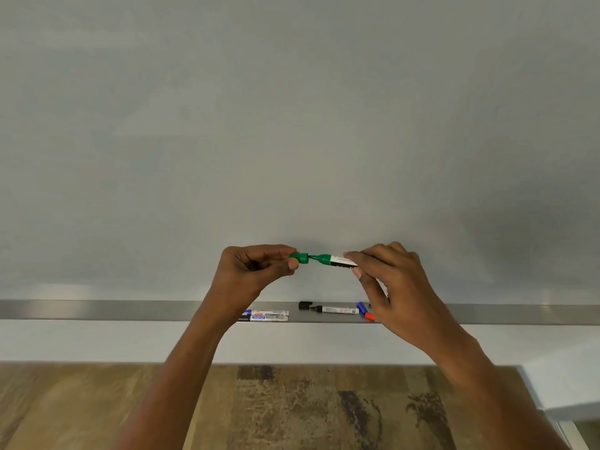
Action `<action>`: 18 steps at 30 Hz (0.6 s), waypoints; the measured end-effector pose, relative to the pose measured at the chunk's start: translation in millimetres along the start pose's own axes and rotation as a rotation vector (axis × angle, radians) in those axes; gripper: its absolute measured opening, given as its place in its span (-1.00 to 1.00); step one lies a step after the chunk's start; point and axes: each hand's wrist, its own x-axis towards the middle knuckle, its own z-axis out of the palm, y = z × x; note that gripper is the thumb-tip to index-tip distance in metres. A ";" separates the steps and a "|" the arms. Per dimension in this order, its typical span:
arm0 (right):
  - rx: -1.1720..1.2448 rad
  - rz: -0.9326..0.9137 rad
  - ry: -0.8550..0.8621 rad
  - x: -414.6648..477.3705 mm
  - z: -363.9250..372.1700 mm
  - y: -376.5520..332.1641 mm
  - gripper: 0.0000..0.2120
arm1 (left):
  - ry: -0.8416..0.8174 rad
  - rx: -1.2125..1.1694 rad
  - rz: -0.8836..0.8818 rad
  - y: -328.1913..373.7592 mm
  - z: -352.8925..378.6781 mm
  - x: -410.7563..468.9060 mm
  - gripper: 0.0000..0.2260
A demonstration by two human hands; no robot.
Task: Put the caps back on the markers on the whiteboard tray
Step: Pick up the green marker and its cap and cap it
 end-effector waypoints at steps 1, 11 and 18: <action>0.003 -0.007 0.001 -0.3 -0.4 -0.7 -0.69 | -0.002 0.001 0.002 0.8 0.0 -1.1 -0.76; 0.042 -0.033 -0.007 -3.5 -1.6 -10.9 -0.72 | -0.030 -0.050 -0.011 3.4 7.6 -10.5 -0.72; 0.132 -0.015 0.011 -6.6 -2.9 -12.3 -0.71 | 0.001 -0.356 -0.199 -6.8 21.9 -15.7 -0.68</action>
